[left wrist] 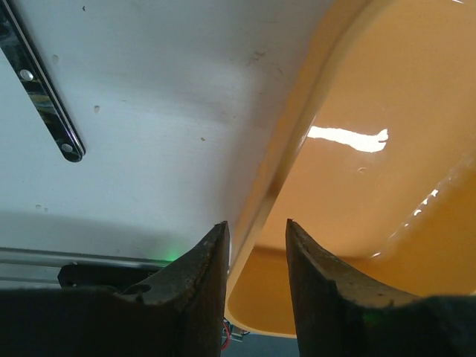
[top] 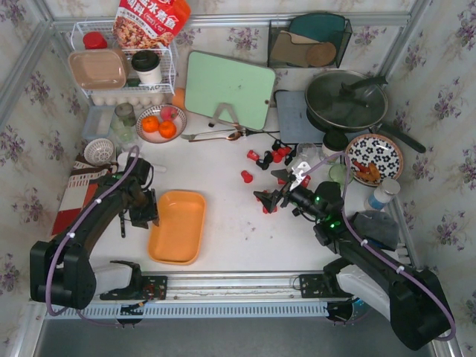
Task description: Mix the coffee capsules in the storage basket
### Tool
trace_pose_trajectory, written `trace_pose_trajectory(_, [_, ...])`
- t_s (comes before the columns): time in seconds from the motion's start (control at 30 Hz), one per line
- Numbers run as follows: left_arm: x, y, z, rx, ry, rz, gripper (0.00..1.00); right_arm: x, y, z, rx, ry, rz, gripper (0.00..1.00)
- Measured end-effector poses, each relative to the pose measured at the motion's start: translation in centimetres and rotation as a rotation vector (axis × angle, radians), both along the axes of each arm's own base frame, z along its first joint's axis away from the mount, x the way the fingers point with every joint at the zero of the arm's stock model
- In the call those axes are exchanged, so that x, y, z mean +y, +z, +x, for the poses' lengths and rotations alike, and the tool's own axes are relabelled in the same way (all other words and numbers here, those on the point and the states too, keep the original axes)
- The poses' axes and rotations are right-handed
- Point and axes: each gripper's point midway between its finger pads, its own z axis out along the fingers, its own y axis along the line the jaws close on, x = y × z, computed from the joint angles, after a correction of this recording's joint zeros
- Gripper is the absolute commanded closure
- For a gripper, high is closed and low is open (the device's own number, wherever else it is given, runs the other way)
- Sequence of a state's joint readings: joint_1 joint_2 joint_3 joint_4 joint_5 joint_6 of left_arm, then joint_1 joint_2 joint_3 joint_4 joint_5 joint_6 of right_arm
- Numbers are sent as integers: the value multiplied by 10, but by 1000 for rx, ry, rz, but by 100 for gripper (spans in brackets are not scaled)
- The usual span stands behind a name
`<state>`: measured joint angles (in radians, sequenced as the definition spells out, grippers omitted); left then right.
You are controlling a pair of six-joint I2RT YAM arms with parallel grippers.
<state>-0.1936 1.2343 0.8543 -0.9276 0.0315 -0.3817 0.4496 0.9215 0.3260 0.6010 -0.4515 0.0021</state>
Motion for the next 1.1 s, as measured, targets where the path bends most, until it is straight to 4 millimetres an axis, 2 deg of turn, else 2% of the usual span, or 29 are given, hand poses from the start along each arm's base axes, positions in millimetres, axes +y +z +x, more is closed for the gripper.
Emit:
trace_pose_trajectory(0.43, [2, -13, 1, 8, -22, 18, 73, 2, 5, -4, -3, 8, 16, 0])
trace_pose_trajectory(0.57, [-1, -15, 2, 5, -31, 11, 83, 2, 5, -3, -3, 7, 16, 0])
trace_pose_trajectory(0.7, [-7, -16, 1, 13, -49, -7, 98, 1, 5, -3, -2, 6, 16, 0])
trace_pose_trajectory(0.83, [-11, -14, 4, -4, -65, -15, 100, 1, 5, -3, -2, 2, 16, 0])
trace_pose_trajectory(0.97, [-17, 5, 18, -82, -74, -33, 100, 0, 4, -2, -1, -4, 15, 0])
trace_pose_trajectory(1.1, [-25, 38, 46, -206, -104, -61, 100, -1, 2, 1, 5, -18, 13, 0])
